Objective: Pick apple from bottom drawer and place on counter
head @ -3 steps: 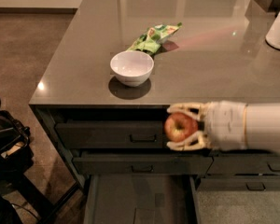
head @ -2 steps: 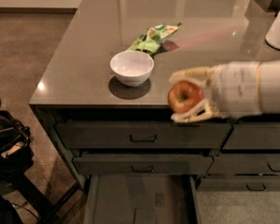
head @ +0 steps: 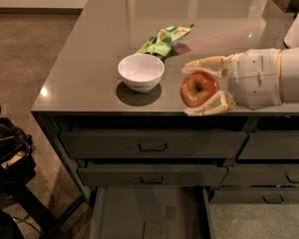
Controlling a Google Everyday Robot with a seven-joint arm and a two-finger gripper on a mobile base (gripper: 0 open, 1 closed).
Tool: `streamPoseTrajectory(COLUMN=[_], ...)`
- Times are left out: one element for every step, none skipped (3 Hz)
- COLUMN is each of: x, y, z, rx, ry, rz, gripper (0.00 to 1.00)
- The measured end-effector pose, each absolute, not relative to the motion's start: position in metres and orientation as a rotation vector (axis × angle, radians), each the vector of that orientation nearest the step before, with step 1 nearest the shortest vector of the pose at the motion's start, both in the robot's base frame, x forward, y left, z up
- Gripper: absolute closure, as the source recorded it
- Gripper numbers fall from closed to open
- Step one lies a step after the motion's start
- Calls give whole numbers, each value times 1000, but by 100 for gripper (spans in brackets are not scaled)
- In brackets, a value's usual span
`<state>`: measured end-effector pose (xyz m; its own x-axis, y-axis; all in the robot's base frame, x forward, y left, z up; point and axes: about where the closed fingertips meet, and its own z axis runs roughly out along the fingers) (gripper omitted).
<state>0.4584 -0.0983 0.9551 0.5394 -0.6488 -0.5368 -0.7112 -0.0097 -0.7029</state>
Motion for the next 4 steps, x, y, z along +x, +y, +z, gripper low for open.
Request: streamPoseTrajectory(x=[502,556,601,605], y=[-112,-128,-143,-141], z=[935,910,892,894], rx=[-1709,-1722,-1723,-1721], ry=[1161,1184,1201,1195], rz=[89,98,85,83], gripper=[100,100,100,82])
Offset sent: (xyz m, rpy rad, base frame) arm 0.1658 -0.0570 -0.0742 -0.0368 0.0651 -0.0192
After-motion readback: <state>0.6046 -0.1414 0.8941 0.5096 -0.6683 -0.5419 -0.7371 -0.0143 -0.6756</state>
